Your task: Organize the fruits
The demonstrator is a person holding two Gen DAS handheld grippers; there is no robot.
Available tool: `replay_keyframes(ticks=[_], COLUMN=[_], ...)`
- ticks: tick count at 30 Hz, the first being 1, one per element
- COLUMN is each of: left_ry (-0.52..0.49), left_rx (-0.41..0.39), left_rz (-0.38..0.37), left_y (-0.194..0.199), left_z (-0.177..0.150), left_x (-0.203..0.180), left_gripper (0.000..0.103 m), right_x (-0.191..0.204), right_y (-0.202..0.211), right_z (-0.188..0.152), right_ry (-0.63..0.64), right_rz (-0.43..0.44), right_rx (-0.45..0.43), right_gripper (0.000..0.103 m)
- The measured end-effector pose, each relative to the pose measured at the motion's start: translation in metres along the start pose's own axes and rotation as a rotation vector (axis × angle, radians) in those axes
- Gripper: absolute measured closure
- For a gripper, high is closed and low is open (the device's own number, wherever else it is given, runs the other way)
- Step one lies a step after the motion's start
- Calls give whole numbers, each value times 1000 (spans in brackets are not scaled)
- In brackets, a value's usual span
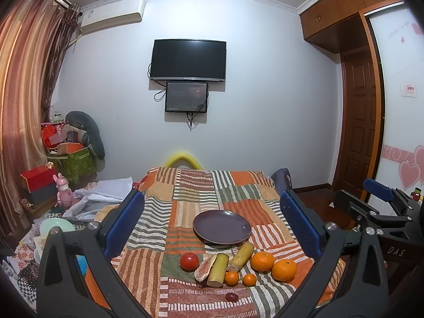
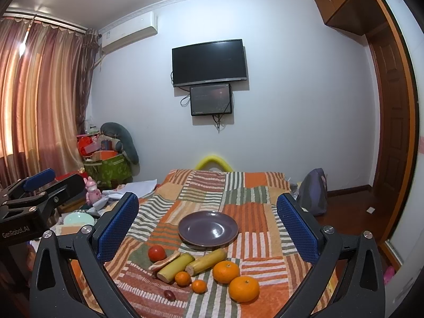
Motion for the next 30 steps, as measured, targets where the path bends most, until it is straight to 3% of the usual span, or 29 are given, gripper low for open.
replay_keyframes(ticks=[30], left_ry=[0], left_rx=[16], left_rz=[-9], left_y=[-5], left_z=[-1], left_x=[-4], left_gripper=[0], right_x=[1], right_y=[1], right_z=[-1], right_ry=[9], right_rz=[-4], right_rx=[-1], right_gripper=[0])
Point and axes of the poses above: each gripper's, at about its wrist camera, not at the fingertips, and y roughly against the way its jaws point, x to its left, z to its top, the point moved 10 cm from there along -y, roughly the way its jaws point, and after that the axes turned 4 degrees about -y, right-handed, at the moved point
